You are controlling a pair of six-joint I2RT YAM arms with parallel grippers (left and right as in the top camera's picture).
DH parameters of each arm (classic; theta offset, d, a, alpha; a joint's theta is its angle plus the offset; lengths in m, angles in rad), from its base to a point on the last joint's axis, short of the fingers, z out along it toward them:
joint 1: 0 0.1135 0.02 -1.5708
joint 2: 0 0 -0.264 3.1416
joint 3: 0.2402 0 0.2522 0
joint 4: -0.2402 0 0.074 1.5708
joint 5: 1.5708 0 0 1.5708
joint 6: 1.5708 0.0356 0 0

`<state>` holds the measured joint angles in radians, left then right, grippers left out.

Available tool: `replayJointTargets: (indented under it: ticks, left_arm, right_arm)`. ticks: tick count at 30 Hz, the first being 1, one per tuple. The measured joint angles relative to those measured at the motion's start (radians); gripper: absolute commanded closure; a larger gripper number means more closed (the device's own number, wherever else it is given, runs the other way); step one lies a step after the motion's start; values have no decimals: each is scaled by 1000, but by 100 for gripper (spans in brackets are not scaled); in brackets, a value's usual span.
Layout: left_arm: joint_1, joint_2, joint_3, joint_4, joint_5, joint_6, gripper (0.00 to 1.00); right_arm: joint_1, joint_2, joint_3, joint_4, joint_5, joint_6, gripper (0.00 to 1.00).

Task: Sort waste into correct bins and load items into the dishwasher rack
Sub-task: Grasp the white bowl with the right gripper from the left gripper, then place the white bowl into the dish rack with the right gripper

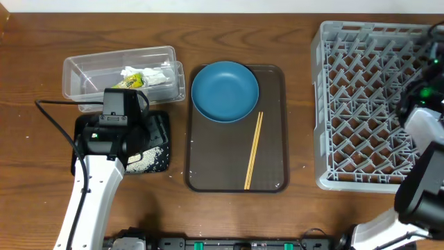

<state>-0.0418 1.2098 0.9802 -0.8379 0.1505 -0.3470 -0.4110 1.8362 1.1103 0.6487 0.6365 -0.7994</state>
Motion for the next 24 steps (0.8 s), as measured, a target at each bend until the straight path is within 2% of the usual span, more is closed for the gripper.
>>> replayJointTargets:
  ticks: [12, 24]
  left_arm:
    - [0, 0, 0, 2, 0, 0, 30]
    - [0, 0, 0, 11, 0, -6, 30]
  right_arm:
    - [-119, 179, 203, 8, 33, -103, 99]
    - [-124, 282, 217, 44, 33, -162, 99]
